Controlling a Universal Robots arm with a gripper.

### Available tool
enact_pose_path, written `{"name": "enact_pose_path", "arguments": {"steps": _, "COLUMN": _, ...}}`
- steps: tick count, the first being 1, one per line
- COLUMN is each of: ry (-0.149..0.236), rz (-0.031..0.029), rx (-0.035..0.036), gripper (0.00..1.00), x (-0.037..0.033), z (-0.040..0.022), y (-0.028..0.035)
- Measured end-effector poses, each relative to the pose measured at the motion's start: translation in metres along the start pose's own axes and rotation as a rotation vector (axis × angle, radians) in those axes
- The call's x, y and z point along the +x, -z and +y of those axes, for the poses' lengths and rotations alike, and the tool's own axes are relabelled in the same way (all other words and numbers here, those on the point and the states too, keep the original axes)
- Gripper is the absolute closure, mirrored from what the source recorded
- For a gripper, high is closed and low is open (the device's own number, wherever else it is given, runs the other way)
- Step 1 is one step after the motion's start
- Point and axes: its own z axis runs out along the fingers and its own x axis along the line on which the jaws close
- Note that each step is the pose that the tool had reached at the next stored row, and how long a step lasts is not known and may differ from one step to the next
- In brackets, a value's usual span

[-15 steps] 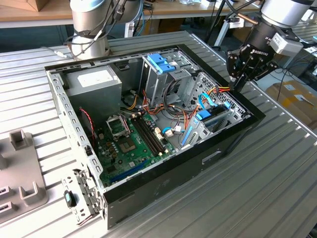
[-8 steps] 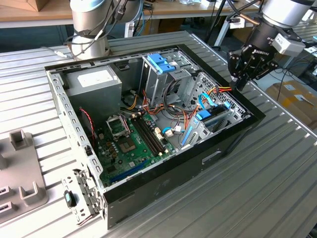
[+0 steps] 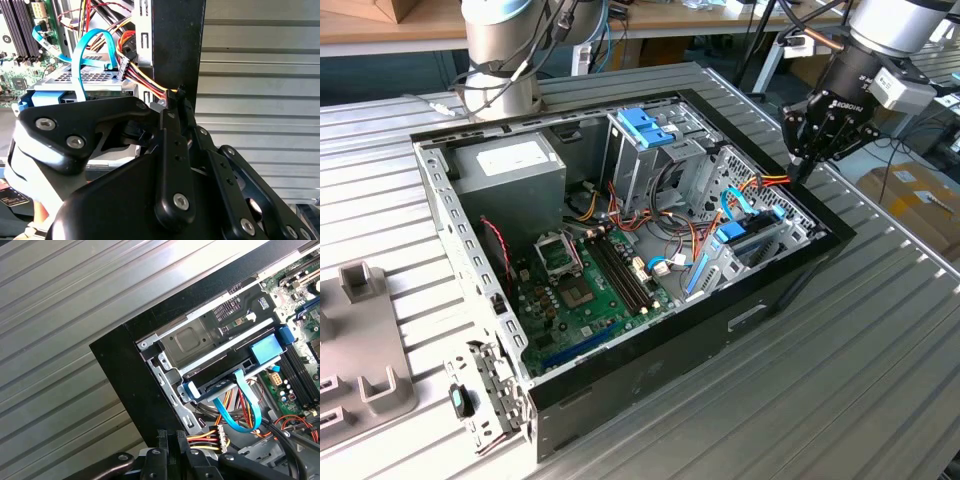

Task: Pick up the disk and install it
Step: 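Insert the second disk wire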

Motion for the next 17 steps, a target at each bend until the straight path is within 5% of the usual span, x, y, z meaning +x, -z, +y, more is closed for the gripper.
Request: {"name": "enact_pose_path", "arguments": {"steps": 17, "ry": 0.0, "rz": 0.0, "rx": 0.0, "gripper": 0.84, "x": 0.0001, "z": 0.0, "y": -0.0003}}
